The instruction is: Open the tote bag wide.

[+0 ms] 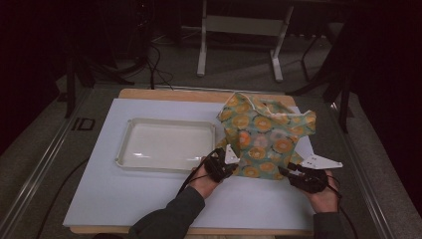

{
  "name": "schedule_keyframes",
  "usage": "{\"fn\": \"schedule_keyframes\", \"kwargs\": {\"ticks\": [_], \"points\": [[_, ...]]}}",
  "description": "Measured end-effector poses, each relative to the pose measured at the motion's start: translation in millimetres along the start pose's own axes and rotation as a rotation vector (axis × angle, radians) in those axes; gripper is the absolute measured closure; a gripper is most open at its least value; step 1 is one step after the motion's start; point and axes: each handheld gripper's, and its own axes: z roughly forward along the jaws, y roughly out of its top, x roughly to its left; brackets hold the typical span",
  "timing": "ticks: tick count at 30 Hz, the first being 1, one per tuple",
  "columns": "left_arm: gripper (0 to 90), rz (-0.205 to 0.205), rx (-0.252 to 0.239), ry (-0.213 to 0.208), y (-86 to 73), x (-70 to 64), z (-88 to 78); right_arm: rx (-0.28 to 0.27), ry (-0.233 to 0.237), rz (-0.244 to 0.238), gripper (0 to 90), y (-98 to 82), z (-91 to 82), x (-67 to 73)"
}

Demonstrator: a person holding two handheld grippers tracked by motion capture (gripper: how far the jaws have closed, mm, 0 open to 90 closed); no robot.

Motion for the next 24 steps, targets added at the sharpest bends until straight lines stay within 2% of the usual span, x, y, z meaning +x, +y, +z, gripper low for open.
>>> {"fn": "schedule_keyframes", "kwargs": {"ticks": [1, 4, 6, 8, 9, 11, 13, 16, 20, 21, 22, 23, 24], "points": [[89.0, 0.010, 0.011, 0.004, -0.8, -0.4, 1.9, -0.032, -0.004, 0.017, 57.8, 3.5, -4.3, -1.7], [89.0, 0.017, 0.018, 0.007, -1.4, -0.7, 3.8, -0.058, -0.009, 0.031, 56.9, 7.6, -7.8, -2.8], [89.0, 0.027, 0.026, 0.012, -2.1, -1.1, 6.4, -0.094, 0.004, 0.039, 57.2, 13.3, -10.1, -3.3], [89.0, 0.032, 0.042, 0.014, -3.2, -1.5, 9.7, -0.114, 0.015, 0.044, 61.3, 17.3, -10.1, -2.6], [89.0, 0.041, 0.054, 0.014, -4.0, -1.8, 11.7, -0.118, 0.014, 0.040, 66.3, 19.1, -9.5, -2.1], [89.0, 0.041, 0.071, 0.015, -5.9, -3.2, 15.3, -0.114, 0.016, 0.033, 80.6, 20.0, -7.9, -1.1], [89.0, 0.047, 0.084, 0.012, -7.2, -3.1, 16.7, -0.103, 0.008, 0.020, 89.1, 18.8, -6.5, 0.5], [89.0, 0.039, 0.088, 0.006, -9.5, -3.2, 18.3, -0.084, 0.000, -0.003, 90.0, 15.2, -4.6, 2.8], [88.5, 0.026, 0.085, 0.001, -10.7, -3.4, 18.4, -0.059, 0.003, -0.005, 90.0, 9.7, -2.6, 3.8], [85.2, 0.014, 0.076, -0.017, -10.4, -3.5, 15.6, -0.040, 0.003, -0.008, 90.0, 6.1, -0.6, 3.9], [82.0, 0.014, 0.076, -0.017, -10.4, -3.5, 15.6, -0.035, 0.005, -0.008, 90.0, 4.6, 0.3, 3.8], [78.3, 0.005, 0.048, -0.044, -9.1, -6.0, 8.5, -0.025, 0.006, -0.007, 90.0, 2.3, 1.8, 3.8], [75.5, 0.005, 0.048, -0.044, -9.1, -6.0, 8.5, -0.018, 0.006, -0.006, 90.0, 1.0, 2.6, 3.9]]}}
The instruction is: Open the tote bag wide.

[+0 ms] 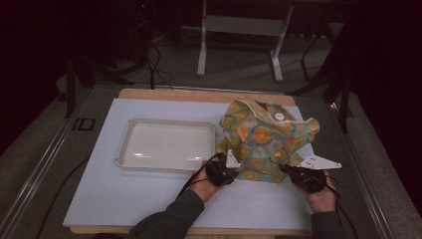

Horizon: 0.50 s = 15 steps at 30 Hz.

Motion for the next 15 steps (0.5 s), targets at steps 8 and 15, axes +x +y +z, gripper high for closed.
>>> {"fn": "schedule_keyframes", "kwargs": {"ticks": [8, 15], "points": [[56.5, -0.065, -0.134, -0.017, 11.6, -1.8, -33.2, 0.029, 0.007, 0.001, 90.0, -5.9, 7.1, 2.0], [52.6, -0.115, -0.193, 0.041, 33.4, -7.8, -37.0, 0.041, 0.021, -0.007, 90.0, -7.5, 9.5, 5.2]]}}
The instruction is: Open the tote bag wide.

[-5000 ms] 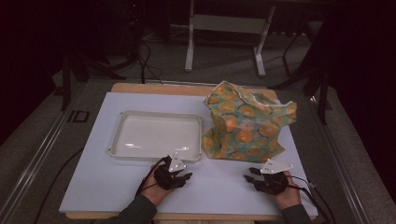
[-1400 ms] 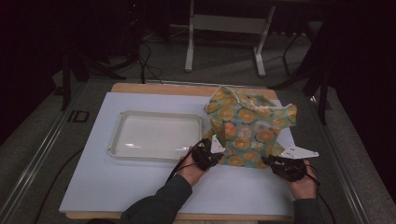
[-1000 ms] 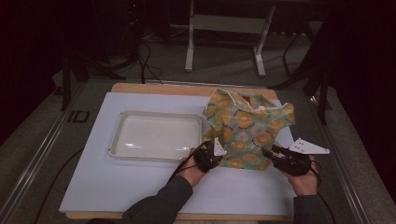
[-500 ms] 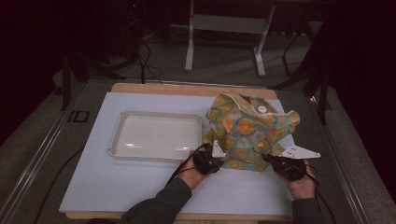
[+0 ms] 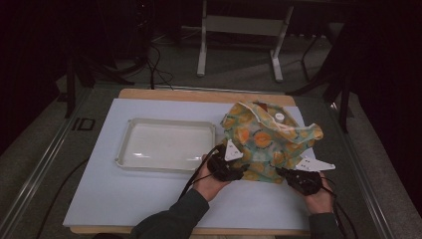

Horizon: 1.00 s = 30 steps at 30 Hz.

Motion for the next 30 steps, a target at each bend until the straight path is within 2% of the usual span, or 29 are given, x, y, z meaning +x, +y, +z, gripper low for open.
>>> {"fn": "schedule_keyframes", "kwargs": {"ticks": [1, 2, 4, 6, 9, 12, 15, 17, 20, 24, 27, 30], "points": [[55.0, 0.000, 0.000, 0.000, 0.0, 0.0, 0.0, 0.000, 0.000, 0.000, 90.0, 0.0, 0.0, 0.0], [59.3, -0.004, 0.014, 0.041, 1.7, -0.7, 2.8, 0.006, 0.004, -0.001, 90.0, -0.9, 0.0, 0.7], [69.9, 0.001, 0.024, 0.073, 1.4, -1.2, 4.2, 0.009, 0.006, -0.002, 90.0, -2.0, 0.0, 0.9], [83.7, 0.000, 0.029, 0.080, 0.4, -1.6, 5.4, 0.012, 0.008, -0.003, 90.0, -2.7, -0.9, 0.6], [88.9, 0.021, 0.036, 0.081, -2.6, -3.5, 7.8, 0.008, 0.014, 0.003, 88.4, -2.7, -2.6, -0.2], [89.2, 0.036, 0.048, 0.084, -6.1, -4.1, 9.9, -0.006, 0.019, 0.008, 72.9, -2.0, -6.6, -1.5], [89.2, 0.049, 0.064, 0.089, -10.4, -4.2, 12.6, -0.030, 0.020, 0.037, 57.2, 0.9, -12.7, -3.2], [89.2, 0.055, 0.075, 0.089, -13.4, -4.3, 15.2, -0.050, -0.004, 0.078, 48.0, 4.2, -17.1, -5.2], [89.2, 0.059, 0.089, 0.088, -17.9, -4.8, 19.5, -0.090, -0.020, 0.134, 41.4, 9.3, -23.3, -10.0], [89.2, 0.076, 0.117, 0.088, -24.2, -6.6, 26.7, -0.128, -0.022, 0.174, 40.7, 15.3, -26.7, -13.0], [89.3, 0.087, 0.134, 0.087, -28.1, -8.4, 31.9, -0.147, -0.014, 0.183, 42.8, 19.1, -26.5, -13.1], [89.3, 0.110, 0.154, 0.085, -30.3, -10.0, 35.9, -0.158, -0.011, 0.177, 49.7, 22.0, -25.7, -11.6]]}}
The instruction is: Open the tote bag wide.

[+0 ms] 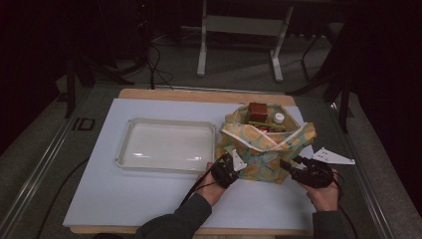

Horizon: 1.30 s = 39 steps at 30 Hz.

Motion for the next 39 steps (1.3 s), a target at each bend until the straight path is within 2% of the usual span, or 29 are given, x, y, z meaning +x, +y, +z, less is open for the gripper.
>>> {"fn": "schedule_keyframes", "kwargs": {"ticks": [2, 4, 6, 7, 11, 14, 18, 19, 22, 24, 28, 29, 30, 32, 33, 34, 35, 36, 39], "points": [[89.4, 0.014, 0.007, 0.010, -1.1, -2.1, 2.3, 0.002, -0.025, -0.003, 59.5, 0.9, 0.4, 0.8], [89.4, 0.017, 0.016, 0.010, -2.6, -3.0, 4.3, -0.012, -0.037, 0.011, 74.9, 1.0, -0.9, -0.2], [89.4, 0.024, 0.028, 0.011, -4.1, -3.4, 5.7, -0.021, -0.042, -0.008, 86.7, 0.8, -2.3, 0.0], [89.4, 0.018, 0.028, 0.012, -4.9, -3.8, 6.2, -0.024, -0.043, -0.019, 89.5, 0.6, -2.9, 0.9], [89.4, 0.020, 0.037, 0.006, -6.4, -3.1, 7.1, -0.013, -0.045, -0.047, 90.0, -1.7, -4.1, 2.5], [89.3, 0.022, 0.041, 0.002, -8.0, -2.3, 7.3, 0.004, -0.040, -0.047, 90.0, -6.2, -3.5, 0.1], [89.4, 0.000, 0.037, -0.006, -10.4, -1.0, 8.3, 0.046, -0.042, -0.043, 90.0, -15.8, -0.5, -3.4], [89.4, -0.021, 0.038, -0.008, -12.1, -0.6, 9.0, 0.088, -0.052, -0.033, 90.0, -26.3, 2.7, -7.6], [89.4, -0.012, 0.042, -0.007, -12.6, -0.3, 9.5, 0.118, -0.061, -0.020, 90.0, -34.8, 5.2, -11.5], [89.4, -0.014, 0.048, -0.013, -12.9, 0.0, 10.3, 0.173, -0.070, -0.013, 90.0, -44.3, 10.2, -15.6], [89.4, -0.031, 0.054, -0.024, -13.4, 1.7, 11.7, 0.232, -0.076, -0.020, 90.0, -48.2, 16.6, -16.0], [89.3, -0.046, 0.055, -0.034, -13.3, 3.4, 11.8, 0.244, -0.075, -0.020, 90.0, -48.7, 18.0, -15.8], [89.3, -0.046, 0.055, -0.034, -13.3, 3.4, 11.8, 0.244, -0.075, -0.020, 90.0, -48.7, 18.0, -15.8], [88.7, -0.070, 0.055, -0.058, -14.3, 6.1, 9.4, 0.261, -0.073, -0.024, 90.0, -49.3, 19.8, -15.0], [87.2, -0.070, 0.055, -0.058, -14.3, 6.1, 9.4, 0.258, -0.072, -0.025, 90.0, -48.9, 19.0, -14.3], [83.2, -0.080, 0.040, -0.085, -15.6, 7.8, 5.7, 0.255, -0.070, -0.028, 90.0, -48.6, 17.9, -13.9], [79.7, -0.080, 0.040, -0.085, -15.6, 7.8, 5.7, 0.255, -0.070, -0.028, 90.0, -48.6, 17.9, -13.9], [76.3, -0.083, 0.019, -0.107, -16.7, 7.6, 0.4, 0.248, -0.070, -0.028, 90.0, -47.9, 15.6, -13.8], [68.6, -0.077, 0.009, -0.100, -16.8, 6.3, -5.2, 0.247, -0.069, -0.033, 90.0, -47.2, 13.9, -13.8]]}}
